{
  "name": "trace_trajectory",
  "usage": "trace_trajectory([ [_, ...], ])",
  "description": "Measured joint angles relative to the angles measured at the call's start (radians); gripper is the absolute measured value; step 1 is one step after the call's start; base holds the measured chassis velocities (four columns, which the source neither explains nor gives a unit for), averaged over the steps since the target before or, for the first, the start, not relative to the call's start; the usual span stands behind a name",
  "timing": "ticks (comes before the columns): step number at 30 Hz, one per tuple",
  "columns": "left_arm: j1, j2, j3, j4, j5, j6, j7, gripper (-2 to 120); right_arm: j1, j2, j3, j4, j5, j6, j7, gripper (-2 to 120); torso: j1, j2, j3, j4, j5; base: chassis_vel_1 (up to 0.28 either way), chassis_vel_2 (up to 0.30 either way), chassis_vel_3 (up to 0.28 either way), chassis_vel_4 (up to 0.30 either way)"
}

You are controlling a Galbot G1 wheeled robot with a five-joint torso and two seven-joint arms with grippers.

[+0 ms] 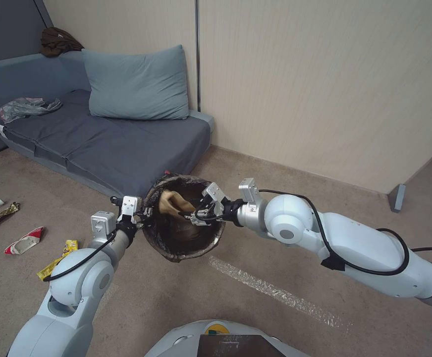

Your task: Pick up the trash bin, then pick up the garbage from the floor and place it into the trash bin.

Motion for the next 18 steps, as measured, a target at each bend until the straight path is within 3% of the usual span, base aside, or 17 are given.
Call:
trace_trajectory([
  [2,-0.001,0.003,-0.002,0.001,-0.006,0.0,0.0,0,-0.013,-0.003,0.013,0.006,0.008,-0.002,0.002,80,0.0,0.0,0.0,0.0001,0.0,0.0,0.0,0.0,0.0],
  [6,-0.002,0.005,-0.006,0.001,-0.011,0.0,0.0,0,-0.029,-0.007,0.034,0.017,0.015,-0.003,0.003,89,0.0,0.0,0.0,0.0001,0.0,0.0,0.0,0.0,0.0],
  [8,-0.003,0.007,-0.01,0.003,-0.017,0.0,-0.001,0,-0.063,-0.015,0.093,0.039,0.024,-0.004,0.012,99,0.0,0.0,0.0,0.0001,0.0001,0.0,0.0,0.0,0.0],
  [18,0.001,0.009,-0.017,0.003,-0.022,0.0,-0.001,0,-0.119,-0.015,0.327,0.051,0.06,-0.003,0.069,100,0.0,0.0,0.0,0.0001,0.0002,0.0,0.0,0.0,0.0],
])
